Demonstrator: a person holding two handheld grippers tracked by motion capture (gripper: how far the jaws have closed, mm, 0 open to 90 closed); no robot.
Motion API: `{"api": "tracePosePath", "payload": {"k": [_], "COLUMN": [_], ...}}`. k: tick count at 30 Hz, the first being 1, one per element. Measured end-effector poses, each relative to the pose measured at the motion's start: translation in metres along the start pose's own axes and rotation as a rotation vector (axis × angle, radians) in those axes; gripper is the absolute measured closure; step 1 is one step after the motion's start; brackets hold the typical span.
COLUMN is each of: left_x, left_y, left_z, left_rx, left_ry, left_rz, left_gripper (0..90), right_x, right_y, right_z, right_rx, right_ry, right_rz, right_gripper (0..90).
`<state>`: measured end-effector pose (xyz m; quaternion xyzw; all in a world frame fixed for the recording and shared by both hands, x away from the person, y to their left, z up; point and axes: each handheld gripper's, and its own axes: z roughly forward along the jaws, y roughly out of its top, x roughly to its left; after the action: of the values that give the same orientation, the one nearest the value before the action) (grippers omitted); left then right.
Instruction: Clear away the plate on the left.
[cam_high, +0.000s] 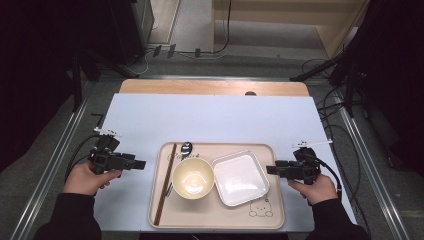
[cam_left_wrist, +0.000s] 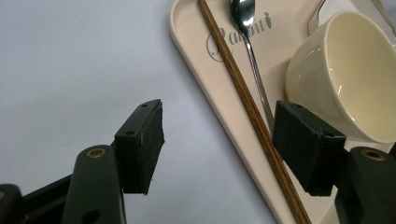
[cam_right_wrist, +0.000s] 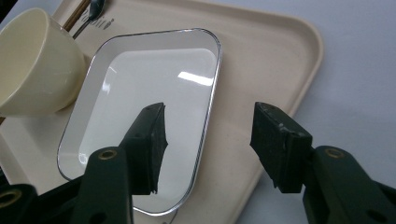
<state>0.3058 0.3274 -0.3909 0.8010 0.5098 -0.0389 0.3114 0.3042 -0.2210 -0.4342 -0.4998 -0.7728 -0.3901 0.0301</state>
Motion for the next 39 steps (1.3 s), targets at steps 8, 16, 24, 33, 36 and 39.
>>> {"api": "tracePosePath", "payload": {"k": [8, 16, 24, 33, 36, 39], "left_x": [0.003, 0.005, 0.007, 0.008, 0.009, 0.009], "left_y": [-0.008, -0.015, -0.018, -0.019, -0.019, -0.019], "left_z": [0.002, 0.004, 0.004, 0.004, 0.004, 0.004], "left_rx": [0.01, 0.014, 0.016, 0.02, 0.019, 0.018], "left_ry": [0.001, 0.002, -0.003, -0.006, -0.008, -0.006], "left_rz": [0.001, 0.008, 0.001, -0.001, -0.006, -0.004], "left_gripper": [34.6, 34.6, 34.6, 34.6, 34.6, 34.6], "right_x": [-0.001, -0.003, -0.003, -0.003, -0.003, -0.003], "right_y": [-0.009, -0.016, -0.018, -0.018, -0.018, -0.018], "right_z": [-0.007, -0.015, -0.017, -0.017, -0.017, -0.017], "right_rx": [-0.016, -0.034, -0.032, -0.031, -0.03, -0.031], "right_ry": [-0.001, -0.006, -0.01, -0.011, -0.009, -0.009], "right_rz": [-0.033, -0.038, -0.049, -0.052, -0.052, -0.055], "right_gripper": [43.0, 42.0, 42.1, 42.1, 42.1, 42.1]}}
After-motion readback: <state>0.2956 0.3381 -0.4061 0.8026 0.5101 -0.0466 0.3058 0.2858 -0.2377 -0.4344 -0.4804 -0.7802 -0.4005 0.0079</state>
